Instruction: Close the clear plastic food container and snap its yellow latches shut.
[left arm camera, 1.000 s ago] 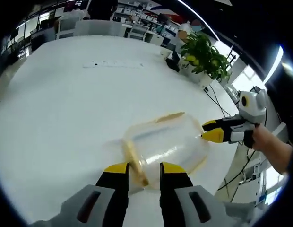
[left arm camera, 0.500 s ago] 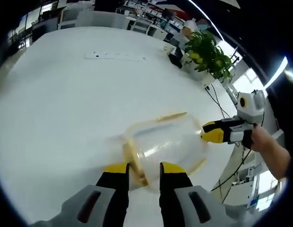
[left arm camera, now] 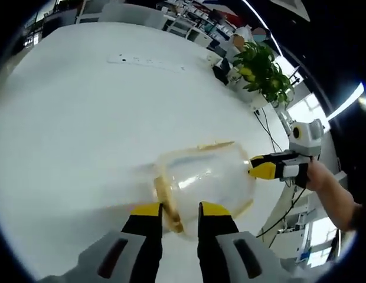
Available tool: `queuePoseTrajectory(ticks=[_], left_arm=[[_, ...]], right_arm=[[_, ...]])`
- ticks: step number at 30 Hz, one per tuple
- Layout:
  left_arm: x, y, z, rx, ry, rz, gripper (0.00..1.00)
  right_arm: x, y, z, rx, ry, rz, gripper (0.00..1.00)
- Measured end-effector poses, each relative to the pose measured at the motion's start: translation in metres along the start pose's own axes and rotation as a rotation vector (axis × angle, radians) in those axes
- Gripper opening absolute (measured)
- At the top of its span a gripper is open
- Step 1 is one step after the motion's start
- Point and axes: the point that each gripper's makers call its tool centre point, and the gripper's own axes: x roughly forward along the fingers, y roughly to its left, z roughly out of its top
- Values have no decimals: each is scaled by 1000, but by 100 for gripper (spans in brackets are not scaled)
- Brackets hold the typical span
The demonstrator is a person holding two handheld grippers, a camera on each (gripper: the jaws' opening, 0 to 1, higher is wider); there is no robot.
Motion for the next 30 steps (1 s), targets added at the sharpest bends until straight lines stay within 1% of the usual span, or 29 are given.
queuePoseTrajectory(ticks=[2, 3, 4, 5, 6, 12, 14, 16, 18, 20, 22, 23, 24, 25, 27, 28, 29, 30], left_arm=[[0, 0, 0, 10, -4, 0, 15], [0, 1, 0, 9, -5, 0, 15], [0, 1, 0, 9, -10, 1, 15], [0, 1, 1, 8, -11, -1, 15], [0, 1, 1, 8, -12, -1, 15], [-1, 1, 1, 10, -19, -6, 15], [-2, 0, 0, -1, -21, -9, 16], [-2, -1, 0, -6, -22, -12, 17], [-4, -2, 0, -1, -32, -12, 18], [-4, -3, 3, 53, -52, 1, 18], [-6, -5, 6, 146, -64, 30, 18], [-6, -6, 8, 212, -75, 48, 19], [-6, -7, 8, 230, -80, 55, 20], [-7, -8, 10, 287, -94, 77, 21], [-8, -10, 13, 366, -110, 110, 22], [-9, -12, 14, 429, -119, 132, 22], [-9, -13, 16, 469, -123, 138, 22], [-10, -13, 17, 496, -126, 164, 23]], right_arm=[[1, 1, -1, 44, 3, 24, 20], [3, 5, -1, 72, -6, 61, 20], [2, 1, -9, 117, 10, 42, 20], [3, 0, -7, 63, 5, 40, 19], [5, -1, -4, 44, 8, 33, 19], [4, 0, 0, 51, -2, 41, 20], [5, -1, 0, 39, -11, 28, 21], [4, 1, 0, 24, -36, 12, 23], [4, 3, -1, -13, -54, -1, 24], [4, 4, -1, -63, -69, -25, 26], [5, 5, 0, -125, -93, -63, 28], [4, 5, 3, -170, -111, -88, 29], [4, 5, 5, -200, -118, -104, 29], [4, 5, 6, -228, -123, -120, 30], [4, 3, 11, -309, -138, -162, 31], [5, 2, 14, -342, -144, -178, 31], [4, 1, 16, -382, -151, -193, 32], [4, 3, 17, -432, -157, -216, 33]])
